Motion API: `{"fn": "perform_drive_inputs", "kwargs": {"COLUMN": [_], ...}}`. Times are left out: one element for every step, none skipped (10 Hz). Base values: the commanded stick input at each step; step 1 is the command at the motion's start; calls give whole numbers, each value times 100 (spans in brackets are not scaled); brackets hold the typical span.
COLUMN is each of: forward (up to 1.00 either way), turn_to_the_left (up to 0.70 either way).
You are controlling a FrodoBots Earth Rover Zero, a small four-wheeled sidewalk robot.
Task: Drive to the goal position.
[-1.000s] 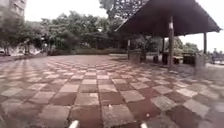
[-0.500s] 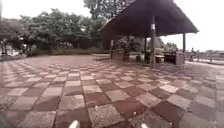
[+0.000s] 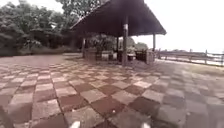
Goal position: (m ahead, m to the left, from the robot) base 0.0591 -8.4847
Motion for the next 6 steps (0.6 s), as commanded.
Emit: {"fn": "perform_drive_inputs", "kwargs": {"forward": [0,0,0,0,0,0], "turn_to_the_left": [-45,-45,-45,-45,-45,-45]}}
